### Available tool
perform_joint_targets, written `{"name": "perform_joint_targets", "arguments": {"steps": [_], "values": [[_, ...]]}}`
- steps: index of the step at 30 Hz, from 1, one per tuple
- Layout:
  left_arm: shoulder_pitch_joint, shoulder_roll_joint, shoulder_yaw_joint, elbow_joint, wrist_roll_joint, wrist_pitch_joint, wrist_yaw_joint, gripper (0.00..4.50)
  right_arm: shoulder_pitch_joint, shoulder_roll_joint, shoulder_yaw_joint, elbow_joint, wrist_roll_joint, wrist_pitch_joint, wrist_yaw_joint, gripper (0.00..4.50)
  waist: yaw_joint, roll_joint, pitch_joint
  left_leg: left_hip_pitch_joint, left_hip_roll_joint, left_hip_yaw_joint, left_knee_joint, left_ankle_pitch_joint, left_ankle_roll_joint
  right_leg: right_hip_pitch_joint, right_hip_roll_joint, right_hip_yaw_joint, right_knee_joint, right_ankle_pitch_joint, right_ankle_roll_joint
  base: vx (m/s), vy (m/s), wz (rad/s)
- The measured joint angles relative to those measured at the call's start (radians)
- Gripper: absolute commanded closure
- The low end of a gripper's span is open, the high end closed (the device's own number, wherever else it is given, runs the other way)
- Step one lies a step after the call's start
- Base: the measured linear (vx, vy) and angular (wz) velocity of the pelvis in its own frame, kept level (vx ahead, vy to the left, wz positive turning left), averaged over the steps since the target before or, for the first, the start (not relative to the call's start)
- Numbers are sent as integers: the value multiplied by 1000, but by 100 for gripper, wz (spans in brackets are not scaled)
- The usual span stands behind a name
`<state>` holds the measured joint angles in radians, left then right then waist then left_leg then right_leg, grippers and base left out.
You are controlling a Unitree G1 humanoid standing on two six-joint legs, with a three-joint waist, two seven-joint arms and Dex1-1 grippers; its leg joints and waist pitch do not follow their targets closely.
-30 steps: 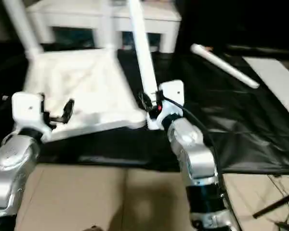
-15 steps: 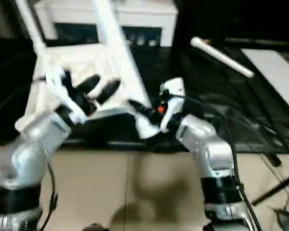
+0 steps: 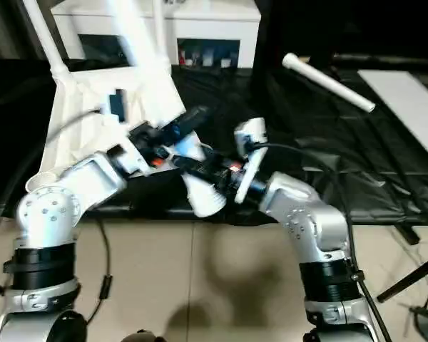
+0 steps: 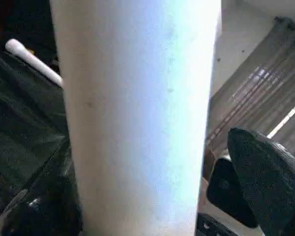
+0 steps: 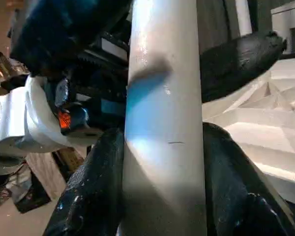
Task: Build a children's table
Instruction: Move to table
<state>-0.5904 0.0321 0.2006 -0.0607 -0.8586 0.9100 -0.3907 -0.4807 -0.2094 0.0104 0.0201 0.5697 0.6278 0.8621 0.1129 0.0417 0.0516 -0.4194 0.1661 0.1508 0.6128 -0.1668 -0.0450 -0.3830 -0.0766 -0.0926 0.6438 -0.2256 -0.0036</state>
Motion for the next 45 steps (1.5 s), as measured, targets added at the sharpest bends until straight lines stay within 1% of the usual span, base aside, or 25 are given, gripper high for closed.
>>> {"name": "perform_joint_targets", "arguments": {"steps": [1, 3, 5, 8, 9, 10, 11, 14, 15, 17, 18, 19, 20, 21, 23, 24, 25, 27, 29, 33, 36, 42, 43, 44, 45], "values": [[-1, 3, 0, 1, -11, 5, 1, 33, 0, -2, 0, 0, 4, 1, 3, 265, 0, 1, 0, 0, 1, 1, -1, 0, 0, 0, 0, 0, -1, 0, 0, 0, 0, 0], [-10, 6, 4, 7, -19, 15, 6, 33, 0, -8, 0, 0, 11, 3, 12, 265, 0, 2, 1, 0, 1, 3, -1, 0, 1, 0, 0, 0, -2, 0, 0, 0, 0, 0], [-20, 7, 15, 12, -18, 19, 16, 66, 0, -8, 0, 0, 13, 3, 14, 265, 0, 2, 1, 0, 2, 4, -1, 1, 2, 0, 0, 0, -3, 0, 0, 0, 0, 0], [-30, 12, 21, 20, -9, 20, 34, 86, -1, -6, 0, 2, 11, 0, 8, 265, 1, 3, 0, 0, 3, 6, -1, 2, 3, 0, 0, 0, -3, 0, 0, 0, 0, 0], [-30, 14, 21, 22, -5, 18, 37, 99, -2, -6, 0, 3, 4, -7, 1, 265, 1, 3, 0, 0, 4, 7, -1, 2, 3, 0, 0, 0, -3, 0, 0, 0, 0, 0], [-30, 15, 21, 23, -2, 17, 40, 99, -2, -5, 0, 5, -2, -10, -6, 265, 1, 3, 0, 0, 4, 7, -1, 2, 3, 0, 0, 0, -3, 0, 0, 0, 0, 0], [-30, 16, 21, 24, -1, 16, 44, 117, -2, -5, 0, 5, -11, -14, -10, 265, 1, 3, 0, 0, 4, 7, -1, 2, 3, 0, 0, 0, -3, 0, 0, 0, 0, 0], [-30, 16, 22, 25, 7, -1, 79, 128, -3, 6, 0, 11, -38, -52, -40, 265, 0, 3, 0, 0, 5, 8, -2, 2, 2, 0, 0, 0, -3, 0, 0, 0, 0, 0], [-31, 16, 23, 27, 25, -15, 103, 147, -8, 14, 6, 19, -69, -87, -69, 265, 0, 4, 0, 0, 5, 8, -2, 2, 2, 0, 0, 0, -3, 0, 0, 0, 0, 0], [-44, 13, 34, 45, 49, -30, 142, 163, -26, 21, 18, 33, -115, -120, -115, 265, -1, 4, 1, 0, 5, 8, -2, 2, 2, 0, 0, 0, -3, 0, 1, 0, 0, 0], [-64, 2, 42, 63, 60, -43, 173, 167, -38, 29, 32, 42, -155, -141, -153, 265, -1, 4, 1, 0, 5, 8, -2, 2, 2, 0, 0, 0, -3, 0, 1, 0, 0, 0], [-77, -2, 48, 73, 66, -52, 189, 177, -43, 37, 42, 44, -176, -156, -172, 265, -1, 4, 1, 0, 5, 9, -2, 2, 2, 0, 0, 0, -3, 0, 1, 0, 0, 0], [-87, -2, 54, 80, 69, -59, 198, 177, -44, 43, 54, 44, -193, -169, -184, 265, -1, 4, 0, 1, 5, 9, -2, 2, 2, 0, 0, 0, -3, 0, 1, 0, 0, 0], [-91, 0, 69, 82, 67, -64, 202, 192, -46, 54, 77, 44, -222, -192, -202, 265, -1, 4, 0, 1, 5, 9, -3, 2, 2, 0, 0, 0, -4, 0, 1, 0, 0, 0], [-91, -1, 77, 86, 66, -64, 203, 209, -47, 67, 96, 44, -253, -213, -221, 265, -1, 5, 0, 0, 5, 9, -3, 2, 2, 0, 0, 0, -4, 0, 1, 0, 0, 0], [-91, -1, 78, 88, 65, -63, 203, 224, -52, 72, 110, 48, -272, -226, -233, 265, -1, 5, 1, 0, 5, 9, -3, 2, 2, 0, 0, 0, -5, 0, 1, 0, 0, 0], [-91, -1, 78, 91, 64, -63, 204, 224, -61, 77, 118, 54, -285, -237, -242, 265, -1, 5, 1, 0, 5, 9, -3, 2, 2, 0, 0, 0, -5, 0, 1, 0, 0, 0], [-92, 0, 81, 92, 66, -71, 209, 244, -73, 100, 128, 67, -308, -256, -272, 265, -1, 5, 1, 0, 5, 9, -3, 2, 2, 0, 0, 0, -6, 0, 1, 0, 0, 0], [-95, 4, 84, 95, 69, -80, 213, 249, -74, 122, 132, 78, -320, -271, -298, 265, 0, 6, 1, 0, 5, 10, -3, 2, 2, 0, 0, 0, -6, 0, 1, 0, 0, 0], [-124, 7, 98, 118, 83, -110, 242, 257, -108, 157, 136, 114, -346, -294, -355, 265, -1, 11, 4, 0, 5, 10, -3, 2, 2, 0, 0, 0, -6, 1, 1, 0, 0, 0], [-131, 6, 98, 118, 88, -122, 242, 257, -111, 158, 136, 116, -348, -306, -359, 265, -1, 14, 3, 0, 5, 10, -3, 2, 2, 1, 0, 0, -6, 1, 2, 0, 0, 0], [-131, 9, 97, 126, 89, -128, 233, 259, -111, 157, 140, 120, -361, -317, -359, 265, -4, 14, 4, 0, 5, 10, -3, 2, 2, 0, 0, 0, -6, 1, 2, 0, 0, 0], [-131, 12, 96, 126, 89, -128, 228, 259, -111, 157, 141, 121, -365, -323, -359, 230, -3, 14, 4, 0, 5, 10, -3, 2, 2, 0, 0, 0, -6, 1, 2, 0, 0, 0], [-131, 20, 92, 126, 89, -128, 220, 259, -111, 158, 143, 122, -366, -327, -359, 230, -3, 14, 4, 0, 5, 10, -3, 2, 2, 0, 0, 0, -6, 1, 2, 0, 0, 0], [-130, 44, 75, 126, 92, -126, 199, 259, -111, 157, 144, 123, -366, -329, -353, 196, -3, 14, 4, 0, 6, 10, -3, 2, 2, 0, 0, 0, -6, 1, 2, 0, 0, 0]]}}
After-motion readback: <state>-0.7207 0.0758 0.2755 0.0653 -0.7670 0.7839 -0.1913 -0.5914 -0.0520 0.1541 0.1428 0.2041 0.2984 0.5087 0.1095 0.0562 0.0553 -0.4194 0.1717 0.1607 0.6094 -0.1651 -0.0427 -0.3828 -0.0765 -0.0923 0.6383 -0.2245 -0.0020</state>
